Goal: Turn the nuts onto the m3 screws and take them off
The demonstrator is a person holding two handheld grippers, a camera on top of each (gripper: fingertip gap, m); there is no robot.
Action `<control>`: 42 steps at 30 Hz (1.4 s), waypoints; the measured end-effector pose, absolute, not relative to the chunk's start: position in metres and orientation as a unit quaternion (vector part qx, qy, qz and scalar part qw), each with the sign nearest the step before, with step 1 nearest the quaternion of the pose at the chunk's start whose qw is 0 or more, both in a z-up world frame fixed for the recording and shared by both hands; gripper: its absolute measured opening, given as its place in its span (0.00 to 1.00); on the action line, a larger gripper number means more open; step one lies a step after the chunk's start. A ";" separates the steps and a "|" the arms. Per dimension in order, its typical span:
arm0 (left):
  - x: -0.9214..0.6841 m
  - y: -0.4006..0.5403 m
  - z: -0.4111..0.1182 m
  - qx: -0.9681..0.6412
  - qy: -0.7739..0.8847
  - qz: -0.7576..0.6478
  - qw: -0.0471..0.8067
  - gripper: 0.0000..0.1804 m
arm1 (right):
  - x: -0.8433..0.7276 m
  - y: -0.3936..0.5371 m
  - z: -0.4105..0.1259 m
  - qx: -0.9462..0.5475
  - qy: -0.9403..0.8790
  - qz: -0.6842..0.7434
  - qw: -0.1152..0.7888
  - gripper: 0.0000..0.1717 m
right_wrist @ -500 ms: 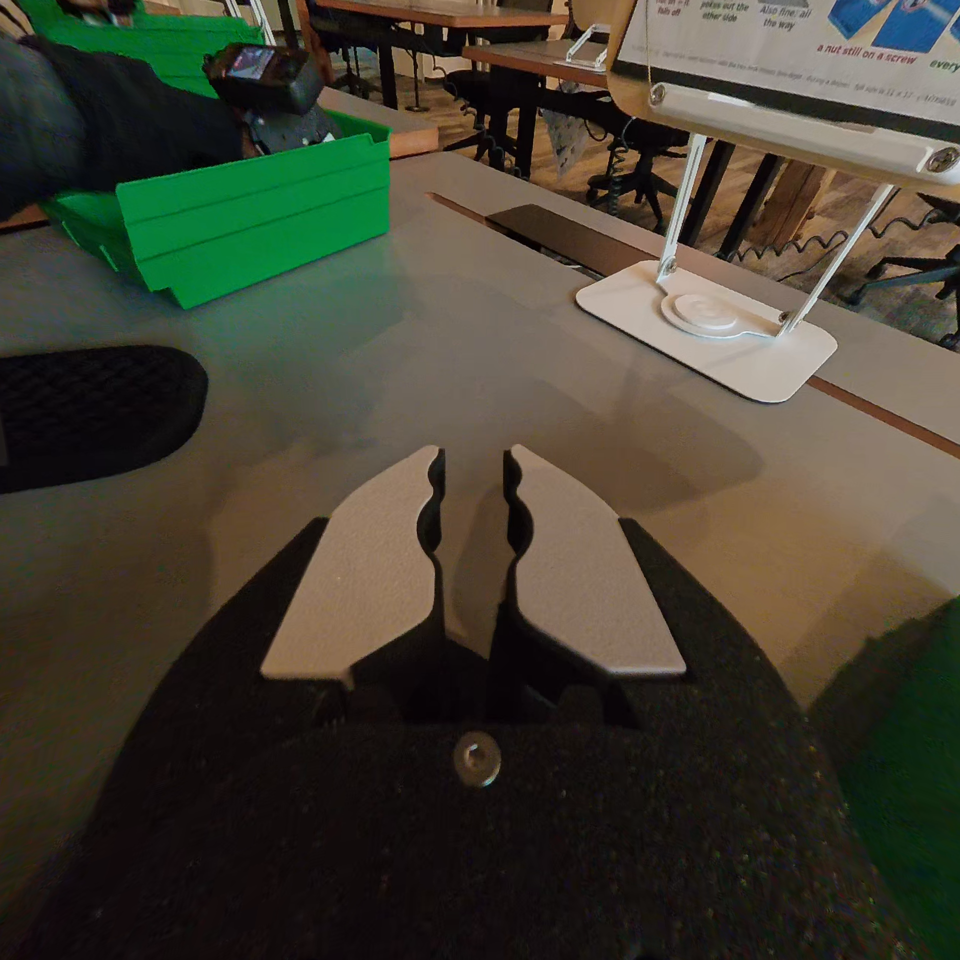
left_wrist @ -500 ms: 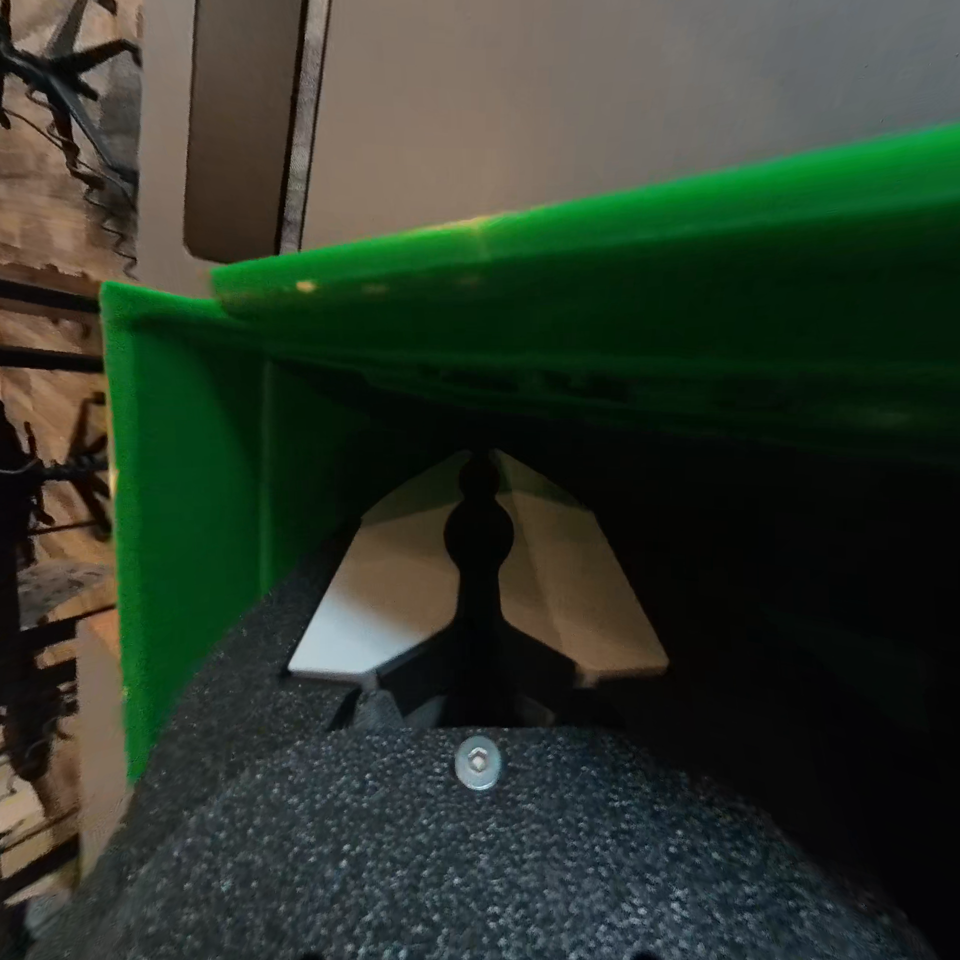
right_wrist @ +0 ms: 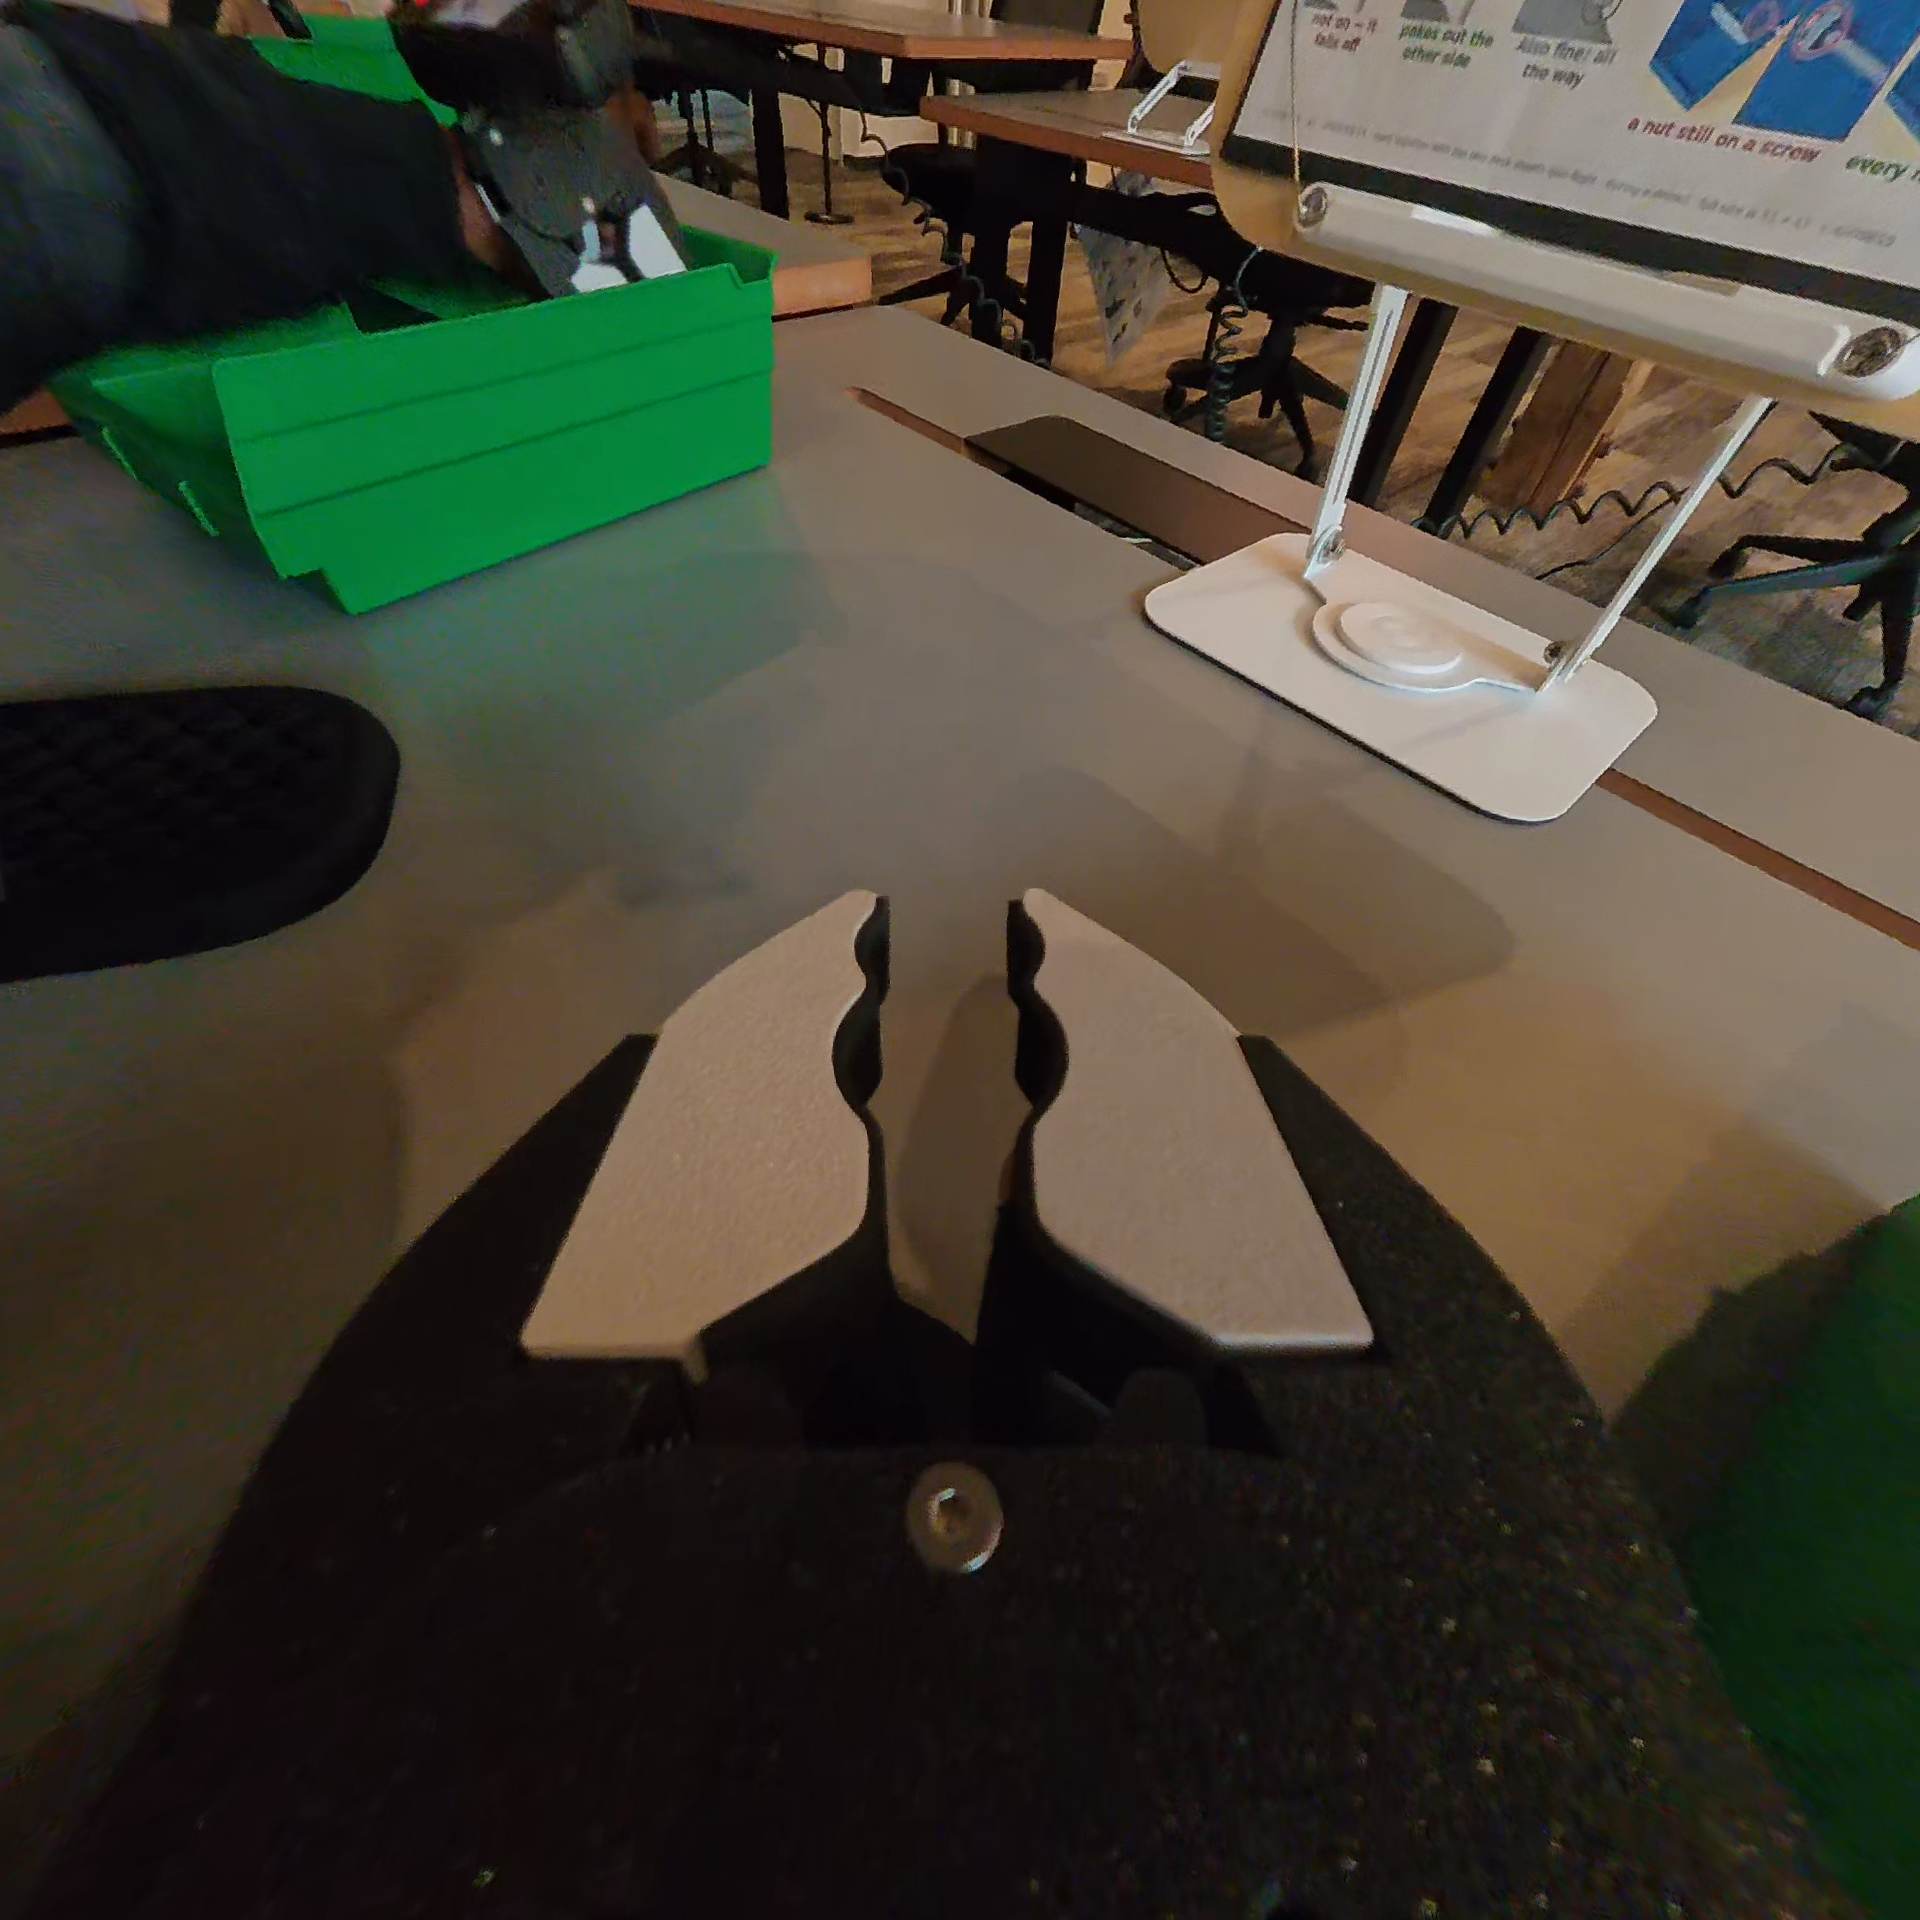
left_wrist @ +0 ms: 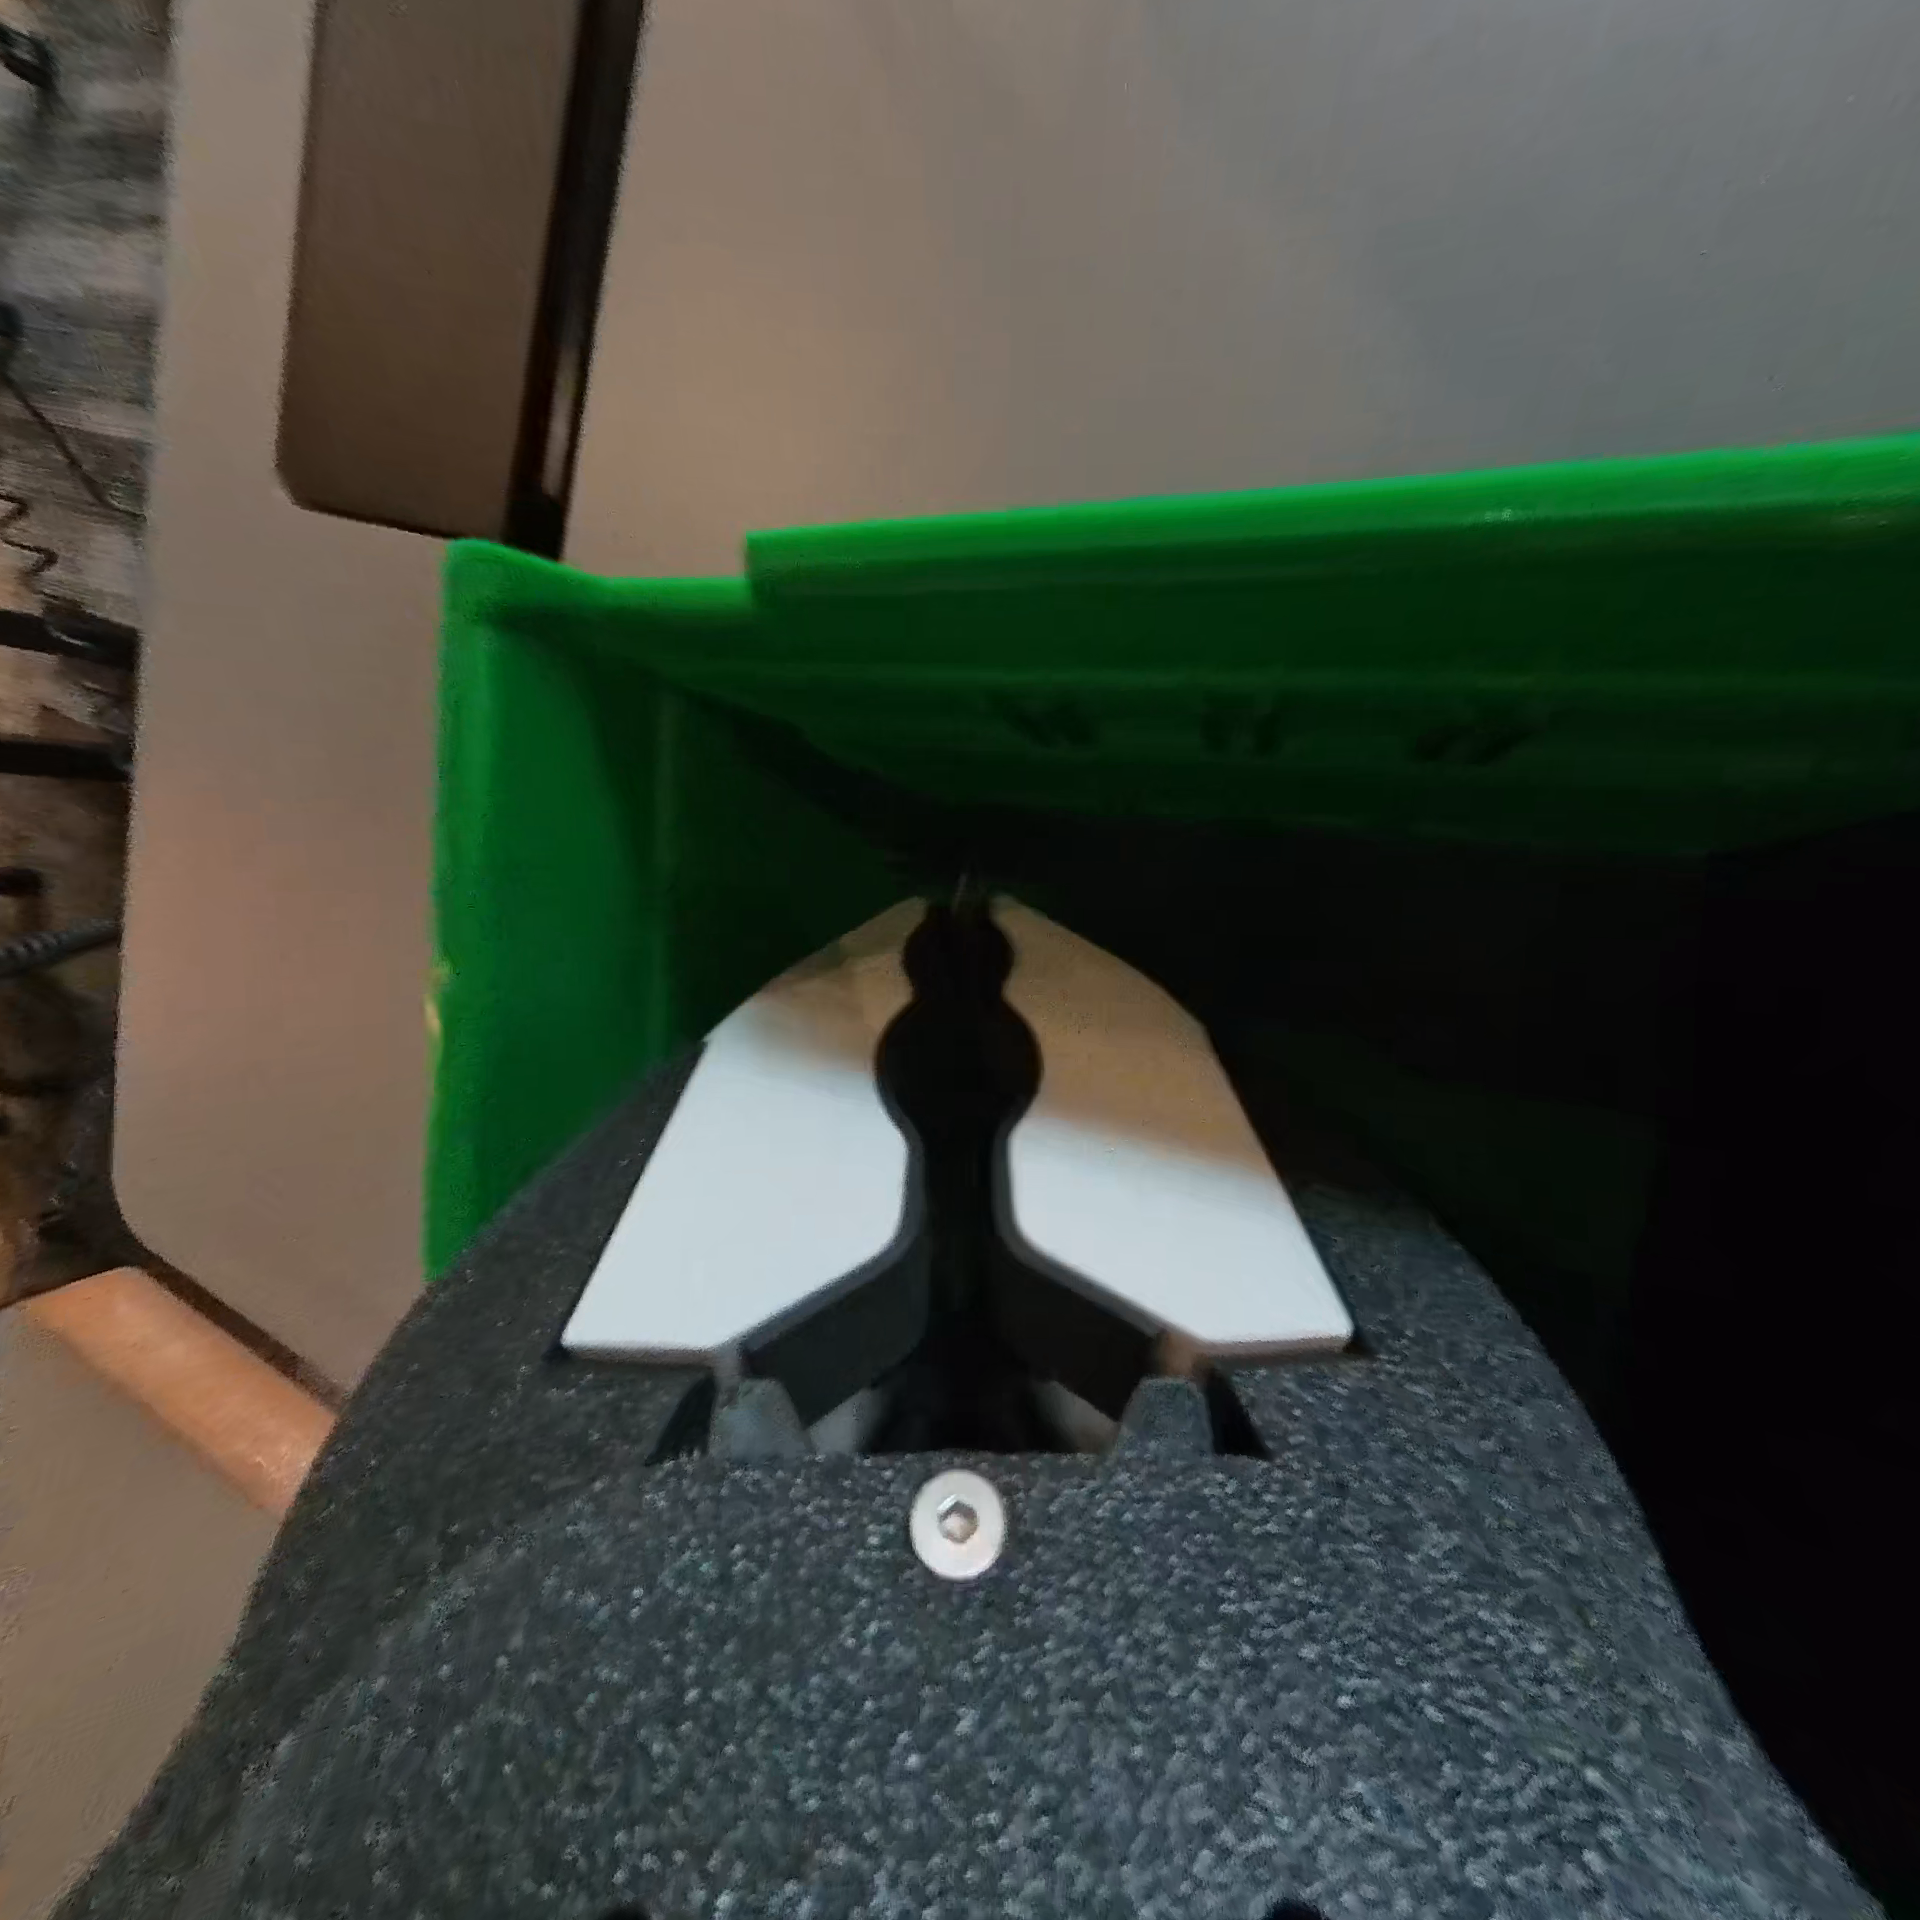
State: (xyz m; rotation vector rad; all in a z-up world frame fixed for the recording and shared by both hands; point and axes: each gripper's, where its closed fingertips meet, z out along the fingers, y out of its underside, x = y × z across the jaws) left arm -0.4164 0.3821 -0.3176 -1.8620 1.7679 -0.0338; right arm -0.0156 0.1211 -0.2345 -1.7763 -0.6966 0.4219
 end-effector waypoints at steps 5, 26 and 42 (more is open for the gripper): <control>-0.412 0.381 -0.325 -0.698 0.661 -0.031 0.274 0.08 | -0.014 0.119 -0.234 -0.754 -0.295 0.173 0.561 0.12; -0.401 0.354 -0.319 -0.737 0.609 -0.188 0.226 0.21 | -0.013 0.124 -0.232 -0.750 -0.286 0.181 0.568 0.12; -0.407 0.369 -0.285 -0.739 0.499 -0.069 0.446 0.11 | -0.104 0.153 -0.211 -0.682 -0.382 0.220 0.585 0.16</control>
